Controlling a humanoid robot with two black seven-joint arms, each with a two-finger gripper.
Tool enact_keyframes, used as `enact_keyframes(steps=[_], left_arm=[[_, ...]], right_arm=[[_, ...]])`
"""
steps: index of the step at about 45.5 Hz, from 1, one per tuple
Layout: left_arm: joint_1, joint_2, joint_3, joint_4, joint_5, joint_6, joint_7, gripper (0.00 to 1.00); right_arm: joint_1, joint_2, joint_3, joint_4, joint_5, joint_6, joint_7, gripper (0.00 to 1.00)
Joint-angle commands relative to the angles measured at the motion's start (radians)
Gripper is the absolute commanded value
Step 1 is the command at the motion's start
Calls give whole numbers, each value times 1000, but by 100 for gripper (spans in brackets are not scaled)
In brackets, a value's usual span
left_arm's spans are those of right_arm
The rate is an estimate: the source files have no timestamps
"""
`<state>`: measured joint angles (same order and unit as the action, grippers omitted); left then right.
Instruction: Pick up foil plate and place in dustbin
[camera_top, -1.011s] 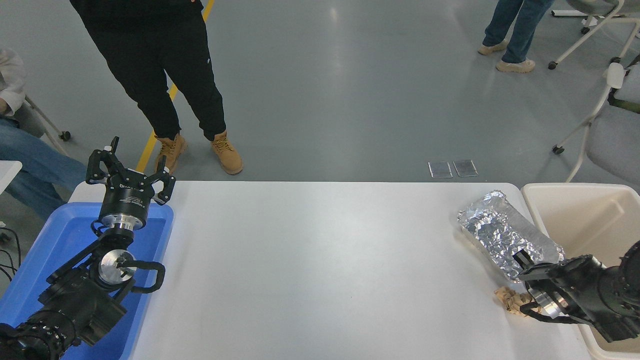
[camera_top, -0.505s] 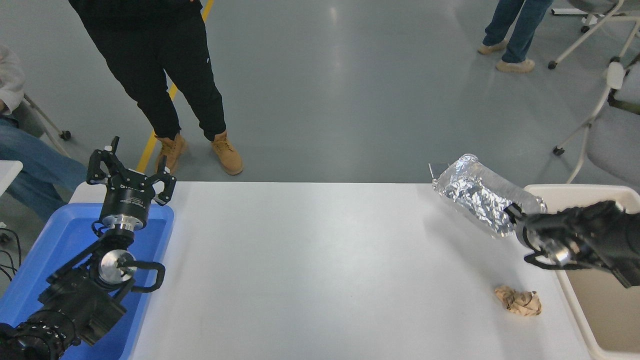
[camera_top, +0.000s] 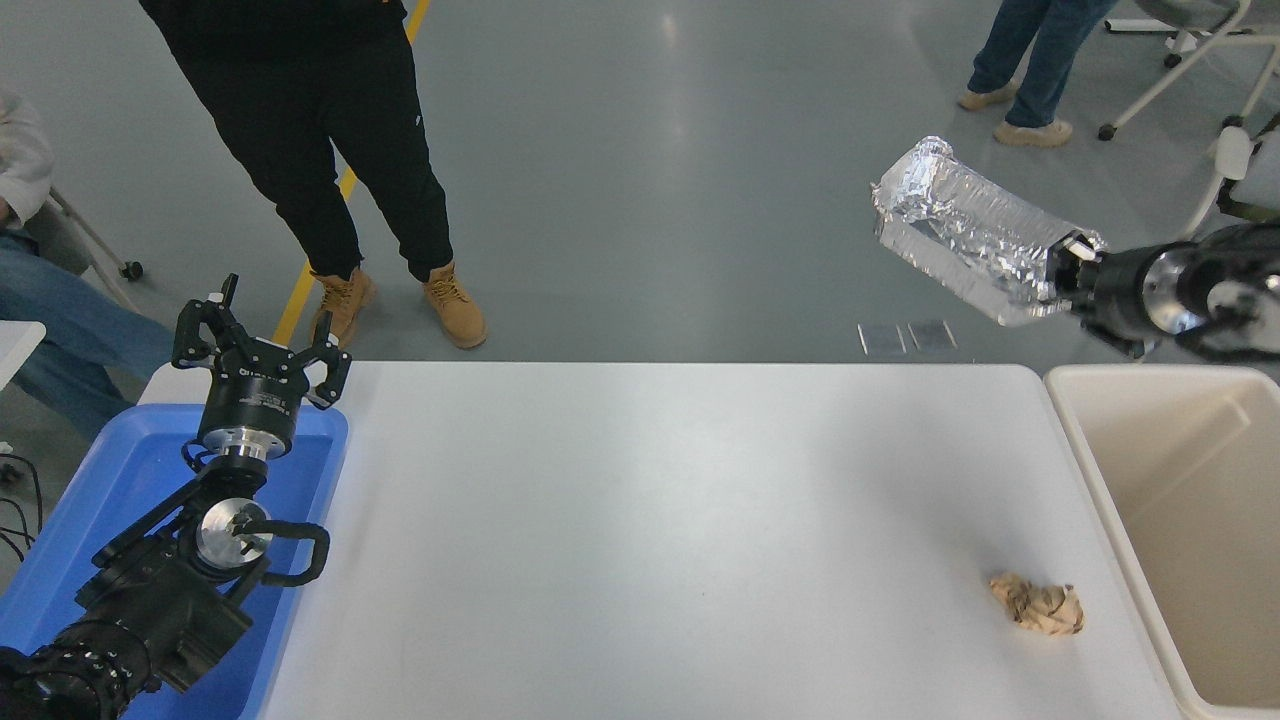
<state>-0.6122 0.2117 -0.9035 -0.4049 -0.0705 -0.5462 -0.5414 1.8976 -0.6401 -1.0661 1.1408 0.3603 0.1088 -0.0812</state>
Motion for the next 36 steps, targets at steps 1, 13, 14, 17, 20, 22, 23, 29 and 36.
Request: enact_keyframes(steps=[1,13,14,17,20,22,23,29,36], left_arm=[[0,0,0,0,0,2,0,99],[0,0,0,0,0,0,0,99],[0,0,0,0,0,0,0,99],[0,0,0,0,0,0,0,99],[0,0,0,0,0,0,0,99],[0,0,0,0,0,0,0,99],[0,0,0,0,0,0,0,99],[0,0,0,0,0,0,0,99],[0,0,0,0,0,2,0,99]], right_arm=[[181,-36,-72,11,-6,69,-2,0],[196,-27,-95,-4,-9,75,-3,0],[192,-26,-95,-10,-9,74,-2,0],[153,-26,-97,-39,-9,68,-3,0],[94,-30,-98,-84,-6,63,-5,0],[55,-33,-104,-125,5,61,-5,0],[34,-35,-113,-145,9,61,-5,0],[-104,-64,-146,-265,46,58,-5,0],[-264,-107,-152,-387,138,57,-22,0]])
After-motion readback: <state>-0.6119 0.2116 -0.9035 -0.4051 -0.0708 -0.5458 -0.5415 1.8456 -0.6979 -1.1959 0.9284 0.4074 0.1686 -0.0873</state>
